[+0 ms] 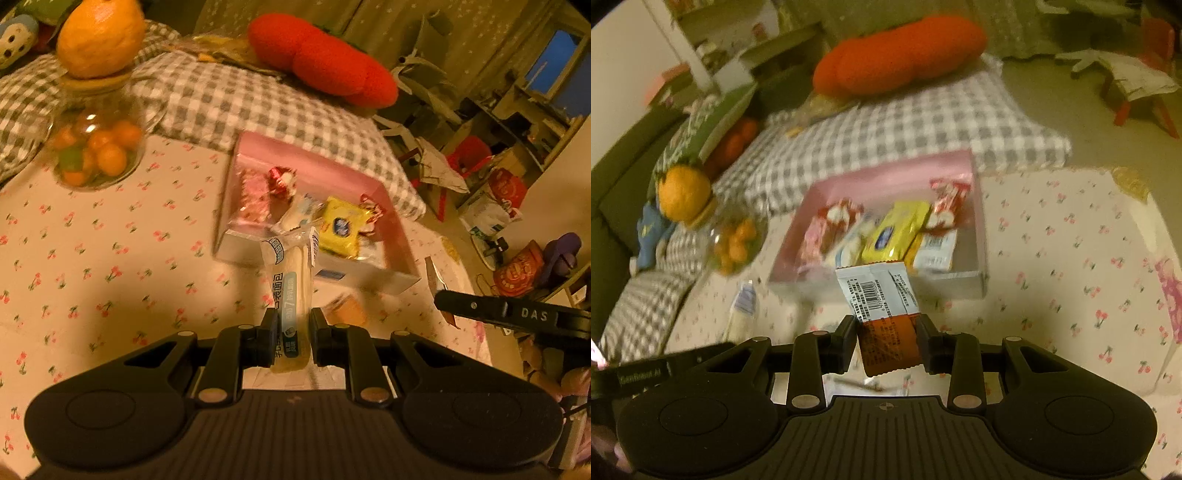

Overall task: Organize snacks
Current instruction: 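Lift both held packets toward the silver box, then lower both packets into the silver box and open both tools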

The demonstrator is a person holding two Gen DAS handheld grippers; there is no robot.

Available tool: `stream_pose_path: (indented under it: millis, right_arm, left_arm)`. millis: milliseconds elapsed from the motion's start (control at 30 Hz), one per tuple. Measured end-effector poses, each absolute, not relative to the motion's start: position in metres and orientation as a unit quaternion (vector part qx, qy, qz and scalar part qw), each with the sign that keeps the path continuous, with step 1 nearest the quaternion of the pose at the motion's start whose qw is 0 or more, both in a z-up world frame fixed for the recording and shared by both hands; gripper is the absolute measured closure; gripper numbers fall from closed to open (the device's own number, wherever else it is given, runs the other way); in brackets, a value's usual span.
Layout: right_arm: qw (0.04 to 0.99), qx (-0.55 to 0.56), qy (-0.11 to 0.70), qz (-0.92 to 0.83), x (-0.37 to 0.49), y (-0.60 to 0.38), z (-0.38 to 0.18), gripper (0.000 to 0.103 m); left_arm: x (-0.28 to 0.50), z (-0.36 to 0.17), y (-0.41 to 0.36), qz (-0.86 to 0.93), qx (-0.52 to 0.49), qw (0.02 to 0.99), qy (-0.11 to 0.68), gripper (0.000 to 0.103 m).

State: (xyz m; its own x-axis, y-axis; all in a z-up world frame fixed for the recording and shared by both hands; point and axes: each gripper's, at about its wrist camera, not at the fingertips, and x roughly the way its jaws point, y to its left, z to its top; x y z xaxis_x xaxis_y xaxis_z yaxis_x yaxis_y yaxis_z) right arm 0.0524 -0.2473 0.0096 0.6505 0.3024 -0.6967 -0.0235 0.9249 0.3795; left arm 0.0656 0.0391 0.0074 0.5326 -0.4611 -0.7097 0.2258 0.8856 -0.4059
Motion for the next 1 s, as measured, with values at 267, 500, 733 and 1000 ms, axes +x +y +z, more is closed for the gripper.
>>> stream_pose_path:
  millis: [267, 500, 733, 1000]
  right_arm:
    - [0.896, 0.206, 0.387, 0.073, 0.079, -0.263, 0.019, 0.069]
    - [0.896, 0.234, 0.371, 0.072, 0.104, -0.268, 0.013, 0.069]
    - [0.890, 0.252, 0.374, 0.066, 0.118, -0.277, -0.007, 0.069]
    - [0.884, 0.255, 0.386, 0.072, 0.133, -0.277, -0.027, 0.069]
  left_arm:
    - [0.094, 0.023, 0.015, -0.209, -0.112, 0.872, 0.428, 0.087]
    - [0.128, 0.025, -0.021, -0.228, -0.086, 0.876, 0.417, 0.087]
    - [0.162, 0.012, -0.052, -0.232, -0.059, 0.875, 0.420, 0.087]
    - [0.189, -0.011, -0.081, -0.205, -0.032, 0.879, 0.430, 0.087]
